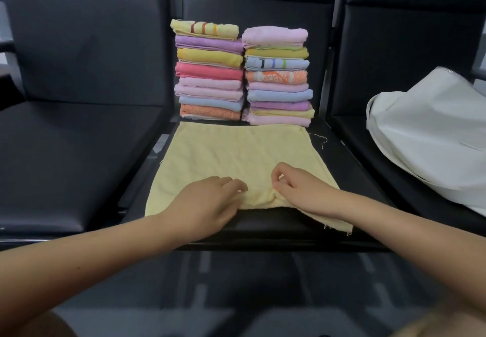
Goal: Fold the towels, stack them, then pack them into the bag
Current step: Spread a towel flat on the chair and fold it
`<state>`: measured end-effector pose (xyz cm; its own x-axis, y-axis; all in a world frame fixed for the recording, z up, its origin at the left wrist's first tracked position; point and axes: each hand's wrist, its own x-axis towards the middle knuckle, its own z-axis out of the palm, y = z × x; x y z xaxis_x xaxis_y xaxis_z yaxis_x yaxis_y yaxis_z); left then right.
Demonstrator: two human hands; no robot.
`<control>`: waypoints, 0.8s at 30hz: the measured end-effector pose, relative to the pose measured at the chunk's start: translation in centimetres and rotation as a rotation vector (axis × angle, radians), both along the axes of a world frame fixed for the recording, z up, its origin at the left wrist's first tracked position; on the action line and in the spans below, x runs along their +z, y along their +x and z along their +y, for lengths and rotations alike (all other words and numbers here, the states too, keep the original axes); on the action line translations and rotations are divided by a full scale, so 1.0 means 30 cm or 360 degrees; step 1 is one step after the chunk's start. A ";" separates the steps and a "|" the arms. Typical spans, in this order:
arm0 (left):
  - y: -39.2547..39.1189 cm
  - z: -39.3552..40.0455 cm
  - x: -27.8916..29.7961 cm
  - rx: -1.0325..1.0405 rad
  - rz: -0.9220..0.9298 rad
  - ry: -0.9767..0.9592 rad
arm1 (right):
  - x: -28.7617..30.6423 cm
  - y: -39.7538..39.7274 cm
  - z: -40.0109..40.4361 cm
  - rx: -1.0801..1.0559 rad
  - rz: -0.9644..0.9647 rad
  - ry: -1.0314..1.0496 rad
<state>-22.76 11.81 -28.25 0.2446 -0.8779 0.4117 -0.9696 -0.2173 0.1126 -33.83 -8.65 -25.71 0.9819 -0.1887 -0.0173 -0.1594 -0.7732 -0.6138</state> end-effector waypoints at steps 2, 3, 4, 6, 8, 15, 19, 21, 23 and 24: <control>0.030 -0.012 0.013 0.0122 0.0214 0.0029 | 0.000 0.014 0.017 0.0029 -0.0052 -0.0110; 0.046 -0.022 0.020 0.0209 0.0393 0.0048 | 0.004 0.022 0.026 0.0058 -0.0069 -0.0196; 0.059 -0.034 0.028 0.0289 0.0608 0.0071 | 0.007 0.028 0.037 0.0092 -0.0084 -0.0282; 0.083 -0.060 0.040 0.0394 0.0928 0.0114 | 0.013 0.043 0.051 0.0141 -0.0075 -0.0542; 0.095 -0.080 0.048 0.0427 0.1077 0.0137 | 0.016 0.070 0.049 0.0157 -0.0032 -0.0835; 0.093 -0.123 0.079 0.0412 0.0691 0.0185 | 0.045 0.101 0.009 0.0154 -0.0059 -0.0778; 0.136 -0.115 0.078 0.0271 0.0460 0.0200 | 0.035 0.116 0.014 0.0218 0.0084 -0.1046; 0.162 -0.105 0.088 0.0230 0.0266 0.0228 | 0.039 0.125 0.006 0.0188 0.0046 -0.1039; 0.186 -0.097 0.102 0.0236 0.0180 0.0226 | 0.044 0.124 0.001 0.0135 0.0024 -0.0986; 0.198 -0.096 0.109 0.0248 0.0167 0.0211 | 0.047 0.123 -0.005 0.0096 0.0015 -0.0960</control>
